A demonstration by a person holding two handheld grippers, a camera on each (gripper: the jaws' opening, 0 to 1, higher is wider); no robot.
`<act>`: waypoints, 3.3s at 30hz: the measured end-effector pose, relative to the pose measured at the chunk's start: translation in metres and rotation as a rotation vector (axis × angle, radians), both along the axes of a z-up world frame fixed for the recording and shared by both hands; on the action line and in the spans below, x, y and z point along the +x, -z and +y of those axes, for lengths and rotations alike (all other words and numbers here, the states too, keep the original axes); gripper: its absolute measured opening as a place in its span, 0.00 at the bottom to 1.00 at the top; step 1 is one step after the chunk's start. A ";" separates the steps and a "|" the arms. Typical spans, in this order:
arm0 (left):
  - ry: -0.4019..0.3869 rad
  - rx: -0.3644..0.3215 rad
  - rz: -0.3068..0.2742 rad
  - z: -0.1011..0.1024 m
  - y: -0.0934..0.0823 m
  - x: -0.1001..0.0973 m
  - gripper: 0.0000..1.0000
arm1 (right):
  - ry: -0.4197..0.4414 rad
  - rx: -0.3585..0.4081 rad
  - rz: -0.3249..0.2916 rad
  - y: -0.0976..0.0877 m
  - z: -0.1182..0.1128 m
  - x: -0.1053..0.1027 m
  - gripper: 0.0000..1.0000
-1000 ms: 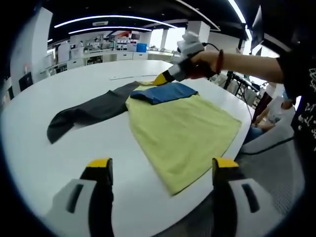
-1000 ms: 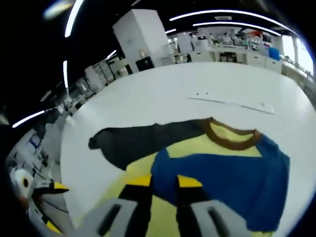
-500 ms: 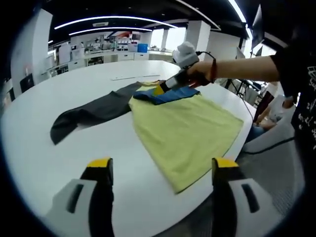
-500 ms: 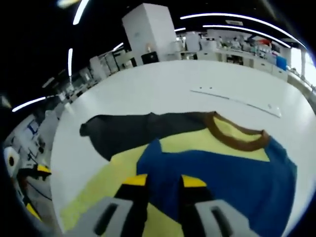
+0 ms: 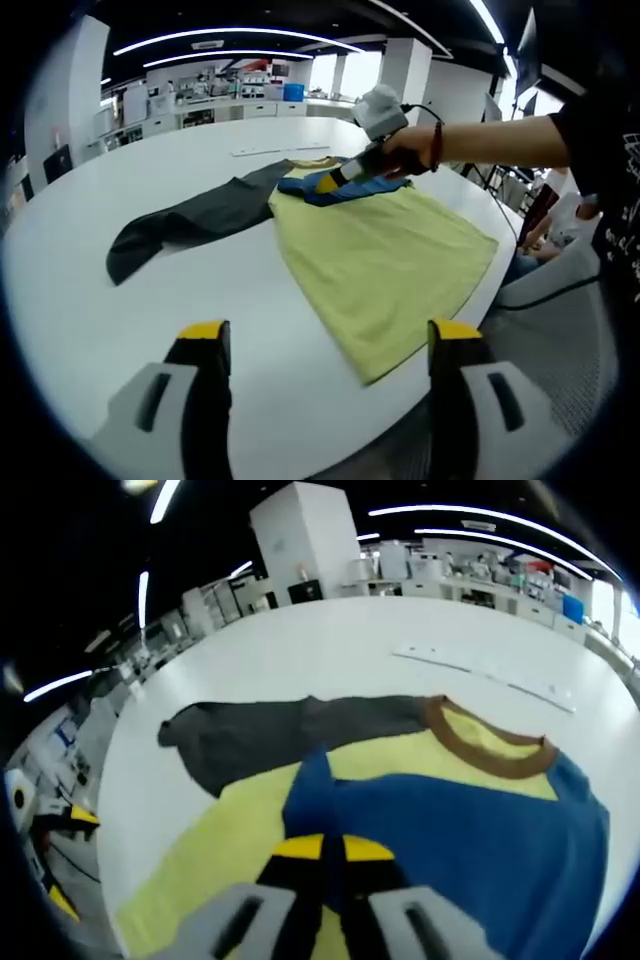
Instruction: Fold the garment on the visible template until the final outline fits inside the template.
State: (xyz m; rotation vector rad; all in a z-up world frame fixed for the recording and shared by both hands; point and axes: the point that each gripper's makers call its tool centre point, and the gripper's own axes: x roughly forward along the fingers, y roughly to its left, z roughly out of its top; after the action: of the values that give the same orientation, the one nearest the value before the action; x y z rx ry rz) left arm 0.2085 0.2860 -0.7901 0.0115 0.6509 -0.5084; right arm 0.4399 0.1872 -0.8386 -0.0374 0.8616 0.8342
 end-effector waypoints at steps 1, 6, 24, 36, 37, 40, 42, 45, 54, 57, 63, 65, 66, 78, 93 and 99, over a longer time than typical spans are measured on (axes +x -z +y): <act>-0.001 0.000 -0.001 0.001 0.000 0.000 0.78 | 0.012 0.016 0.014 -0.002 0.000 -0.001 0.00; -0.003 0.000 -0.007 0.003 0.000 0.002 0.77 | -0.022 0.052 0.032 -0.019 0.001 -0.014 0.00; -0.021 -0.017 -0.009 0.001 -0.001 -0.002 0.76 | 0.172 0.103 0.098 -0.023 -0.030 -0.023 0.00; -0.011 -0.021 -0.011 -0.001 -0.002 -0.001 0.76 | 0.041 0.277 0.051 -0.045 0.039 -0.028 0.00; -0.012 -0.021 -0.010 0.000 -0.002 -0.001 0.76 | -0.007 0.263 0.019 -0.045 0.043 -0.031 0.00; -0.014 -0.020 -0.007 0.003 -0.001 -0.002 0.76 | -0.045 0.266 0.017 -0.040 0.050 -0.032 0.02; -0.019 -0.021 -0.009 0.004 -0.001 -0.003 0.76 | -0.061 0.227 0.013 -0.035 0.047 -0.035 0.08; -0.026 -0.022 -0.010 0.006 -0.002 -0.003 0.76 | -0.048 0.180 0.001 -0.030 0.037 -0.031 0.15; -0.043 -0.002 -0.024 0.010 -0.003 0.002 0.90 | -0.037 0.120 -0.125 -0.045 0.013 -0.018 0.55; -0.046 0.004 -0.031 0.010 -0.005 0.004 0.93 | -0.052 0.080 -0.167 -0.047 0.004 -0.015 0.66; -0.045 0.006 -0.037 0.010 -0.009 0.007 0.99 | -0.045 0.009 -0.221 -0.050 -0.027 -0.012 0.85; -0.042 0.010 -0.034 0.010 -0.010 0.007 0.99 | -0.032 0.006 -0.220 -0.048 -0.039 -0.004 0.88; -0.042 0.012 -0.032 0.010 -0.010 0.007 0.99 | -0.024 0.001 -0.223 -0.048 -0.046 -0.002 0.88; -0.029 0.030 -0.026 0.007 -0.010 0.009 0.99 | 0.070 -0.087 -0.287 -0.051 -0.137 0.010 0.79; -0.047 0.024 -0.021 0.010 -0.011 0.013 0.98 | 0.137 -0.201 -0.276 -0.034 -0.214 0.005 0.52; -0.066 0.002 -0.011 0.015 -0.011 0.014 0.95 | 0.131 -0.250 -0.245 -0.019 -0.228 -0.006 0.35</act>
State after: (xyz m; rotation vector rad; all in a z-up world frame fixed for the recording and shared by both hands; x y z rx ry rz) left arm 0.2221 0.3005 -0.7796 -0.0050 0.6393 -0.4438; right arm 0.4340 -0.0406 -0.8193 -0.2941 0.7241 0.5819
